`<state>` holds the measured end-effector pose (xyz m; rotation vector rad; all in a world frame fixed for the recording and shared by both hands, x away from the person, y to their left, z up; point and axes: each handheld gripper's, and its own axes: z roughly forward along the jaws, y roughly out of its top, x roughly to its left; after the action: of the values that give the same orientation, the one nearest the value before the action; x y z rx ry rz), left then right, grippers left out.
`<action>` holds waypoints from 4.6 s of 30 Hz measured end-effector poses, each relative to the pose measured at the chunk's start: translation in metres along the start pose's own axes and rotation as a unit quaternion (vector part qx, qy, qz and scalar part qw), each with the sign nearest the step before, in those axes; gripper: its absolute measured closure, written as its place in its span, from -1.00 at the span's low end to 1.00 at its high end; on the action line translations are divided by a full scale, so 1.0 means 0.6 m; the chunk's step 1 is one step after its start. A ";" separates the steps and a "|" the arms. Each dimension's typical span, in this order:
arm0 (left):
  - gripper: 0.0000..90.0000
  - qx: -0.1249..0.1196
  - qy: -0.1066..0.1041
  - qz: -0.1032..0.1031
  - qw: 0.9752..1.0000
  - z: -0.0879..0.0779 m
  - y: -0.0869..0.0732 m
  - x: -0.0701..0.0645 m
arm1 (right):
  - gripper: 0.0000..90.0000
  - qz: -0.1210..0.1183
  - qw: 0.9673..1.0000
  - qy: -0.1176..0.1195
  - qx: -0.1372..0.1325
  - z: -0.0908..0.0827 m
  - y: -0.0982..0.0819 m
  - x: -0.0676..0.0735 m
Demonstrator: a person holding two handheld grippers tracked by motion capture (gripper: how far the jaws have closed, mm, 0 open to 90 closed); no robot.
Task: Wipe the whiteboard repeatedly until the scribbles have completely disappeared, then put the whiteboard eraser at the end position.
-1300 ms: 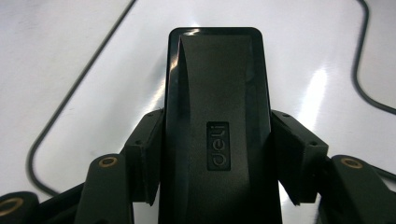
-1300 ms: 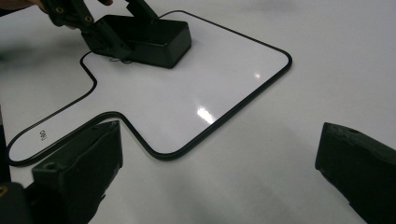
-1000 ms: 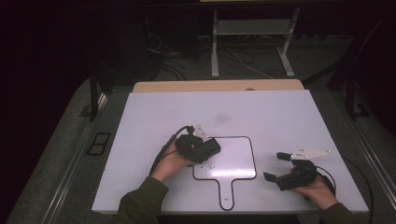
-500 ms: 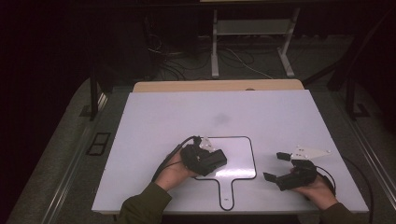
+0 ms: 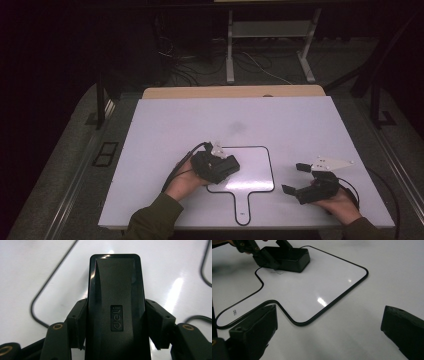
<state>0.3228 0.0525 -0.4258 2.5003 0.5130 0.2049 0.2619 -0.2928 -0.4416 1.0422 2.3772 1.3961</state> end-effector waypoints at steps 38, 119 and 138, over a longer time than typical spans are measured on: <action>-0.12 0.003 0.026 -0.030 0.999 -0.013 -0.020 0.015 | -1.00 0.002 1.000 0.000 0.000 0.000 0.000 -0.001; -0.12 -0.059 0.010 -0.084 0.995 0.037 0.117 0.183 | -1.00 0.009 1.000 0.001 -0.003 0.001 0.000 -0.002; -0.13 -0.033 0.024 -0.102 0.994 0.127 0.152 0.238 | -1.00 0.014 1.000 0.006 -0.008 -0.002 -0.001 -0.004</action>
<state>0.5013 0.0020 -0.4323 2.3648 0.7633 0.1997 0.2627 -0.2951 -0.4417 1.0695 2.3656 1.4313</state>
